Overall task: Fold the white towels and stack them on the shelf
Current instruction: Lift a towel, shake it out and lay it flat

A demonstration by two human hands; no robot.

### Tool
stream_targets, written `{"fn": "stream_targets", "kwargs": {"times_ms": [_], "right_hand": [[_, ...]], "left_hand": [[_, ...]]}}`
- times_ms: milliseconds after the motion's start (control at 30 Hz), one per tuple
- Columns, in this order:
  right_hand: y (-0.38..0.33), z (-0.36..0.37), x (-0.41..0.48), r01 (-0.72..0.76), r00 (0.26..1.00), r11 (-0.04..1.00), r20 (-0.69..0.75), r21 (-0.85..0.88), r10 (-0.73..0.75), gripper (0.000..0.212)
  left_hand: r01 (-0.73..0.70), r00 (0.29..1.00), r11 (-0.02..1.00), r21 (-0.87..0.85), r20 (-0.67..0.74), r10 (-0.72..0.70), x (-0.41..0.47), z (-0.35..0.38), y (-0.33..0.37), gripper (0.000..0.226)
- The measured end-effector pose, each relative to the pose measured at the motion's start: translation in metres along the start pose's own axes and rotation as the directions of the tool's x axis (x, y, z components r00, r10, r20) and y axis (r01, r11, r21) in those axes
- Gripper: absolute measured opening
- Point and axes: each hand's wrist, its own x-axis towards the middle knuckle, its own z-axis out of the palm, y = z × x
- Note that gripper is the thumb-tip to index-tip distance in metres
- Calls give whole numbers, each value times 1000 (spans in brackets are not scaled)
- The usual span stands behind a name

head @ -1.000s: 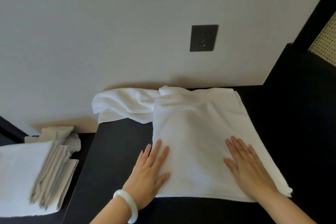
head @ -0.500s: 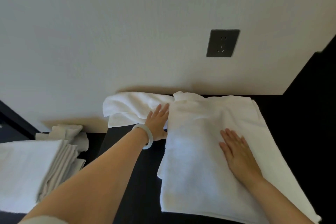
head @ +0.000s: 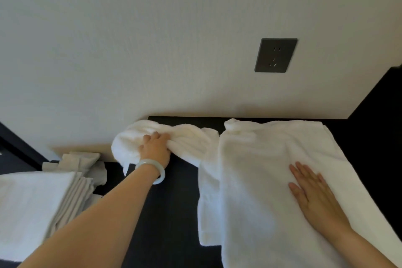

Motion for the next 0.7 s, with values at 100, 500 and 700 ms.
{"fn": "stream_targets", "kwargs": {"times_ms": [100, 500, 700], "right_hand": [[-2, 0, 0, -8, 1000, 1000, -7, -5, 8, 66], [-11, -3, -2, -28, 1000, 995, -5, -91, 27, 66], [-12, -1, -1, -22, 1000, 992, 0, -121, 22, 66]], "left_hand": [[362, 930, 920, -149, -7, -367, 7, -21, 0, 38], [130, 974, 990, 60, 182, -139, -30, -11, 88, 89], [175, 982, 973, -151, 93, -162, 14, -56, 61, 78]]}}
